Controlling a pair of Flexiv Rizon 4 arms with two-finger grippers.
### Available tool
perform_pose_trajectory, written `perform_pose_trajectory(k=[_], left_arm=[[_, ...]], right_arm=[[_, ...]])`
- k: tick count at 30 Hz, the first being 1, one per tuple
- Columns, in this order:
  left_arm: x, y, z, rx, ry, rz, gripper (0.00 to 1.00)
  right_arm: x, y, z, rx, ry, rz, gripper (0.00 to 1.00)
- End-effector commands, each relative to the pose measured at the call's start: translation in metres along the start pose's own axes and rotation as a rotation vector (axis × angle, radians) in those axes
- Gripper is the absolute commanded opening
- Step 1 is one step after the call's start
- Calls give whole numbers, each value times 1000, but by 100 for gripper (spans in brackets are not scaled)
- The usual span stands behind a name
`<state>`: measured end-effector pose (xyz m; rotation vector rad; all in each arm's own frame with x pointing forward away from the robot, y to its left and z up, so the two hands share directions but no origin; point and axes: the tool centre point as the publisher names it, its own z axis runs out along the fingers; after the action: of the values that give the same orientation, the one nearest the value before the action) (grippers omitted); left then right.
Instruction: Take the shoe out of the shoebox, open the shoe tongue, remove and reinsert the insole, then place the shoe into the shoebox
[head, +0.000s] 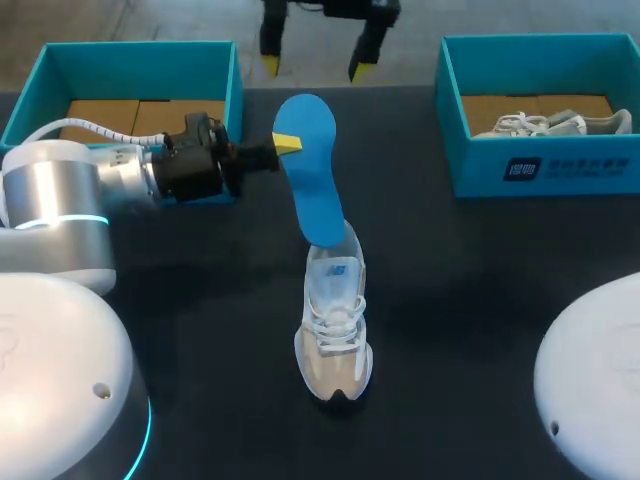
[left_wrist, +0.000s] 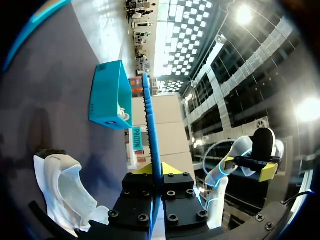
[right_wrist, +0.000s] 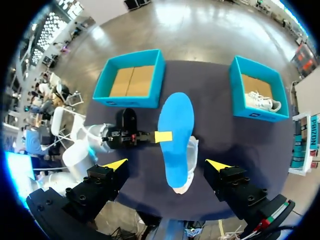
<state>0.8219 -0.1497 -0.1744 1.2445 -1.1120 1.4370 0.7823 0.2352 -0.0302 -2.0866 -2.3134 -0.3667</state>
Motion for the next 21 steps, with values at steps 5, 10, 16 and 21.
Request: perform_pose_trajectory(k=[5,10,16,21], left_arm=[[0,1,-1,1,-1,0,0],[0,1,-1,1,-1,0,0],[0,1,-1,1,-1,0,0],[0,1,-1,1,-1,0,0]], right_arm=[[13,-3,7,-2,-420,3,100],[15,-4,9,12,-400,12,100],[13,-4,7,3,-353,28,100],[6,-5,4,-16,-262,47,100]])
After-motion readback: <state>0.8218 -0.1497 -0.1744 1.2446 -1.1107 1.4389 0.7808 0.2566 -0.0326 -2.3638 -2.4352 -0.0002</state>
